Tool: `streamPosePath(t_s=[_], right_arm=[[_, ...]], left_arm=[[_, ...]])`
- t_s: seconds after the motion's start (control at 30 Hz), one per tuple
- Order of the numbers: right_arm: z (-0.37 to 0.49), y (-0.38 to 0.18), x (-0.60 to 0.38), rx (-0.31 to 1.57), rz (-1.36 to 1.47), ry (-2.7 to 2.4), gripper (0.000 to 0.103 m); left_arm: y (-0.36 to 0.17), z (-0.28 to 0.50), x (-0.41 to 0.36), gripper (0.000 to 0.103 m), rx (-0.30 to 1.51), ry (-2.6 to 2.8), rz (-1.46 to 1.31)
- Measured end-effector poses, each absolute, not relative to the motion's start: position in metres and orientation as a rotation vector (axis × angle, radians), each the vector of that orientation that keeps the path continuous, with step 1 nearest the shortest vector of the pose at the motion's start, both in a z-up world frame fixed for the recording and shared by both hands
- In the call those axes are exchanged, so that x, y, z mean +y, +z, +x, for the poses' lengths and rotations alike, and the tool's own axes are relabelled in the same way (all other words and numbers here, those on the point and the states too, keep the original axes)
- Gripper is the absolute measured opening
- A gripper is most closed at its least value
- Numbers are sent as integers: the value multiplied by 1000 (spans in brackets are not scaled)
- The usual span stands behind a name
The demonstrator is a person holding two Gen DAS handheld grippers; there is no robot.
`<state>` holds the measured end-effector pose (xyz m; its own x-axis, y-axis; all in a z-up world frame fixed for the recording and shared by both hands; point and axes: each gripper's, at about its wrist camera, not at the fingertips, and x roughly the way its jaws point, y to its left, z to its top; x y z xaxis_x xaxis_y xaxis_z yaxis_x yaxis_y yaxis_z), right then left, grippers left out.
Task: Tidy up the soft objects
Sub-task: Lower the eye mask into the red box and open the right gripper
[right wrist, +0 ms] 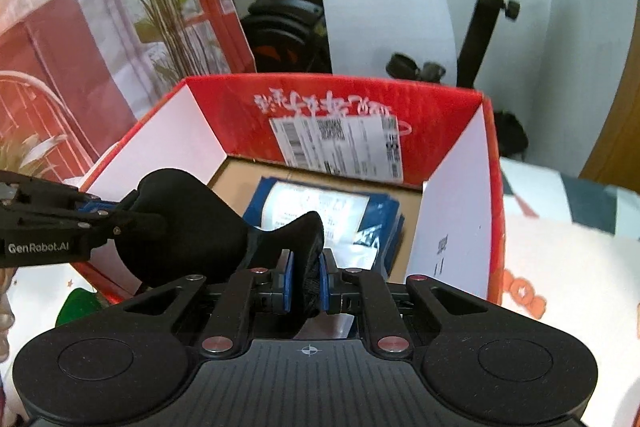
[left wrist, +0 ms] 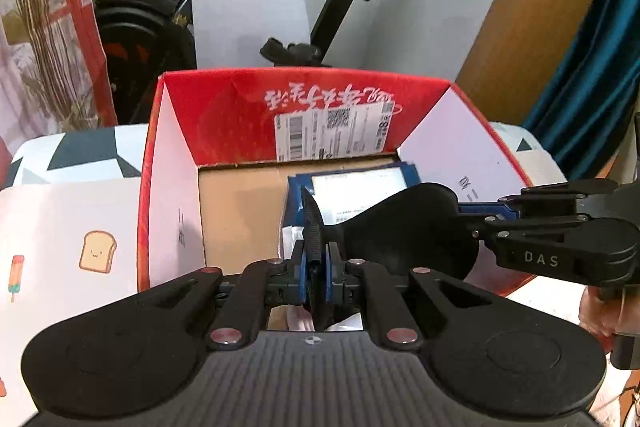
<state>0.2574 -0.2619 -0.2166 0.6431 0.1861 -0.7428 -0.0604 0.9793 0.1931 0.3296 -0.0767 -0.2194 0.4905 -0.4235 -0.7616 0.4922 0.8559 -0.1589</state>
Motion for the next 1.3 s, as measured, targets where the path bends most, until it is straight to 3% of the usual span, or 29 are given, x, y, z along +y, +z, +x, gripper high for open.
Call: streamPosePath(t_s=[0.27,0.3,0.4,0.57,0.8,0.87,1.0,1.07,1.13,1.17,1.2,1.3], right_arm=[[264,-228,-268,916,203,124,13],[264,-228,-269,919,204,119,13],[264,-228,-268,923,190,110,14],[263,-228,-269,926,178,102,15],[261,-224,-266,915,122,85,27],[259,-220,-264,898,90,69,32],[256,-206,-268,852,75,58,59],[253,-199,-271,822,66,48,67],[248,-191,-274,792,67,44,92],[244,-187,-275,775,72,38,98],[241,-184,-276,759,79,34,102],[227,-176,-276,712,85,40,103]], left_arm=[[-228,330,-82,12,940,-555,94],[-227,329,-83,16,934,-558,108],[-220,328,-84,50,909,-549,140],[-205,325,-79,53,853,-537,147],[-189,323,-68,59,757,-467,92],[-185,323,-65,59,743,-454,81],[-180,316,-62,63,719,-445,72],[-176,311,-59,72,708,-443,70],[-173,305,-57,96,701,-438,69],[-172,302,-55,100,692,-437,67],[-170,297,-53,102,680,-439,66],[-166,286,-50,103,674,-430,80]])
